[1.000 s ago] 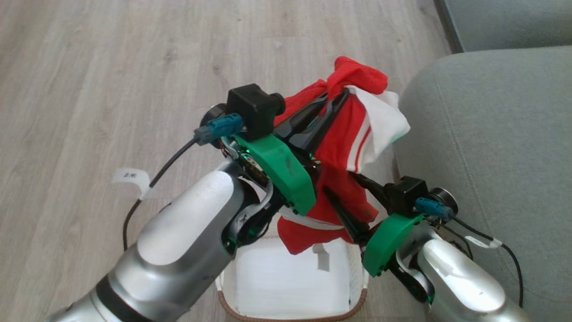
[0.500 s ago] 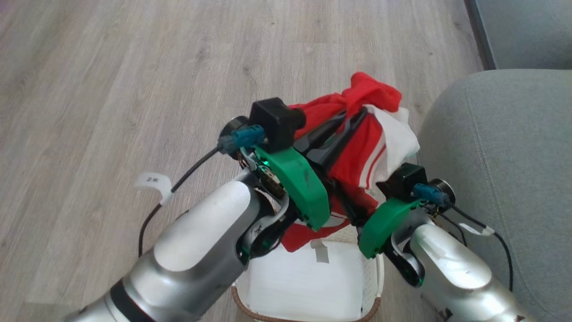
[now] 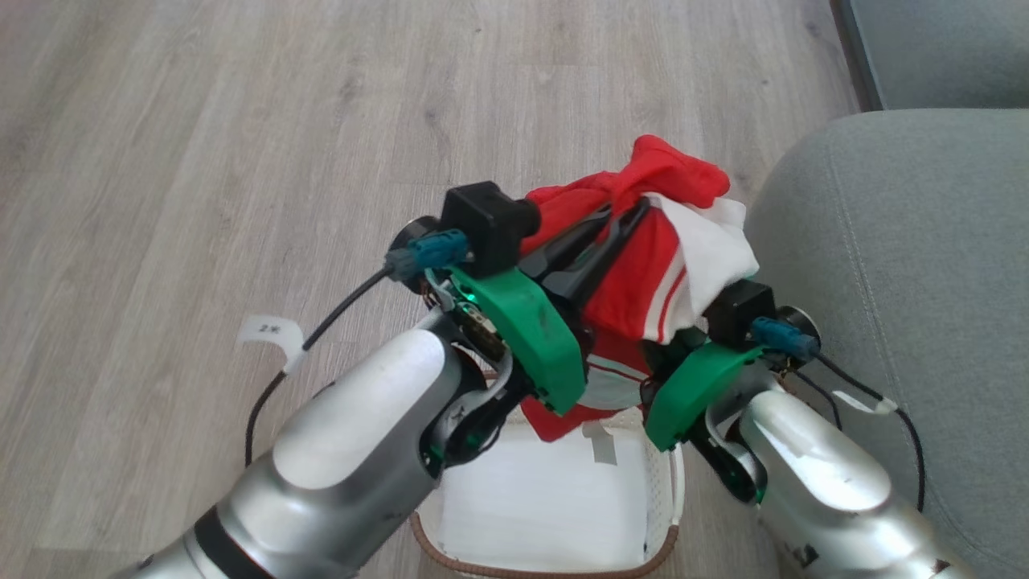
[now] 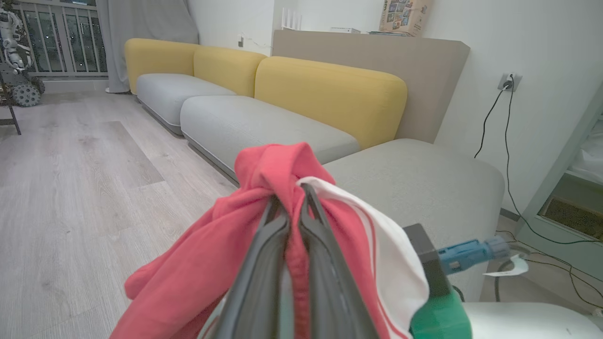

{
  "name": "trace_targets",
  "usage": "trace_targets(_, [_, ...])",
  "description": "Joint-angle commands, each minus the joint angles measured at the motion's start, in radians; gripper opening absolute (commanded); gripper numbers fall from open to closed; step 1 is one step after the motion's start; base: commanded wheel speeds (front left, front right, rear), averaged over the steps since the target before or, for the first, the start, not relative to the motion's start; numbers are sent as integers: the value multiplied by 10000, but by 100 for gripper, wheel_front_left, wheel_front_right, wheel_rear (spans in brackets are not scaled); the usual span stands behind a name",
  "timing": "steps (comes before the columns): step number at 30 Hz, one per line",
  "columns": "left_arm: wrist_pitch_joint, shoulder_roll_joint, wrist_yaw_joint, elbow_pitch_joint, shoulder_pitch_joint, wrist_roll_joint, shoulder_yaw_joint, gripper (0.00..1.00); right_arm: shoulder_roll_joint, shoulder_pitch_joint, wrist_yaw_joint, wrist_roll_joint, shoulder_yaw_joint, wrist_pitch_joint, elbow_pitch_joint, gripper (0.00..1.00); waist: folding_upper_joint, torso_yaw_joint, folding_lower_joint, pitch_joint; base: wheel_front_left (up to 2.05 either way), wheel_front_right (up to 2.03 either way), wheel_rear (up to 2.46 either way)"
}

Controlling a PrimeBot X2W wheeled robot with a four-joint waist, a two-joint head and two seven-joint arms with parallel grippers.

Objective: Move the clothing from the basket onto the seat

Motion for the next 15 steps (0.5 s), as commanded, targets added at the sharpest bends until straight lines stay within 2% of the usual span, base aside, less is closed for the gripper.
trace_targets(1, [-109,173,47,-223,-475,-77,520,0,38,-169,-2,90,-32,-134,-422,0,0,-28,0,11,0,0,0])
trace_targets(15, [-358,743,233,201,243,-287,710,0,-468,1453,-2,-322,-1513,-135,-2478,0,0,-399,0,28,0,0,0])
